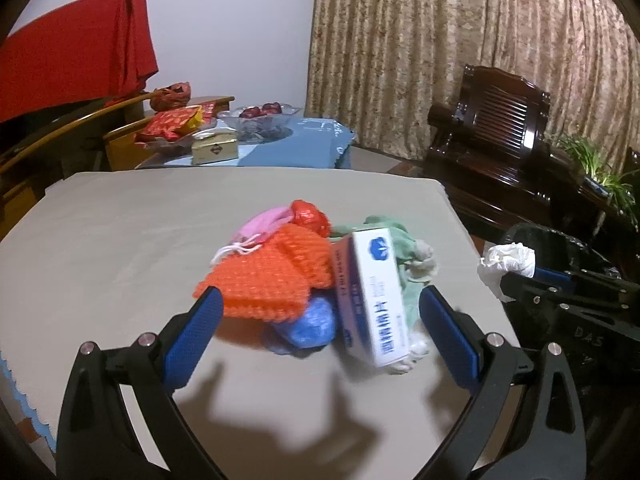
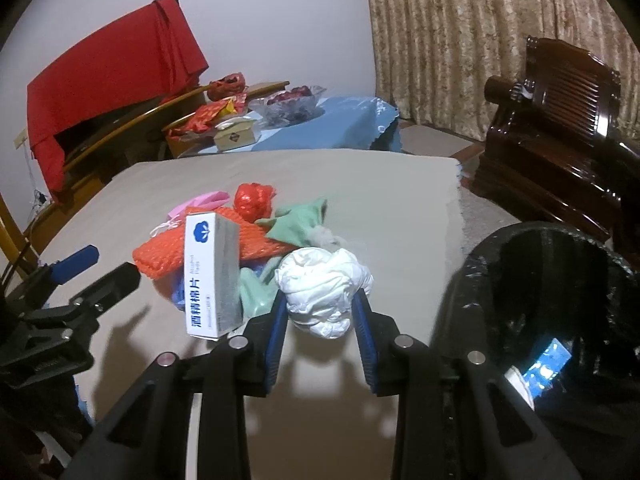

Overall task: Collect trash
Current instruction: 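Grasp the white tissue with the right gripper while the left gripper grasps the Alcohol Pads box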

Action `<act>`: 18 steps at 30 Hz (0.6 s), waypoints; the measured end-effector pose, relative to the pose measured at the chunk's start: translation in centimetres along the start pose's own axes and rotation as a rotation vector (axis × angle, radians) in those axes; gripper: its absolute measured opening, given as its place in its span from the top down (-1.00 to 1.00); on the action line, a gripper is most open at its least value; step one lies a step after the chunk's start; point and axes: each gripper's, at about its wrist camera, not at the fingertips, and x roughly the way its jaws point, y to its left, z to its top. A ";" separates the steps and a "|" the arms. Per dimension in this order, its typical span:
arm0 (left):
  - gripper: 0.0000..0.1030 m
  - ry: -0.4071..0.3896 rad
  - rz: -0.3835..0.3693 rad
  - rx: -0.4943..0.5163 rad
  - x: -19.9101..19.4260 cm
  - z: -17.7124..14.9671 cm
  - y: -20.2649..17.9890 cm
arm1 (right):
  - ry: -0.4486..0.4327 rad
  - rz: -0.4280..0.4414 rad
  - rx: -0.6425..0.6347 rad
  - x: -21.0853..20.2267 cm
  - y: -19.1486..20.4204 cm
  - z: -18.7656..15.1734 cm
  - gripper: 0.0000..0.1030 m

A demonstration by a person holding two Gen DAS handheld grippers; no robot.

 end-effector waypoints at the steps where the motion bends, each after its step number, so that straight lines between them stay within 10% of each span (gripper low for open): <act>1: -0.84 0.000 -0.001 0.003 0.1 0.0 -0.3 | -0.002 -0.004 0.005 -0.1 -0.3 0.0 0.37; 18: -0.37 0.061 0.080 0.037 6.6 -1.2 -5.0 | -0.009 -0.077 0.038 -1.4 -3.6 -0.6 0.37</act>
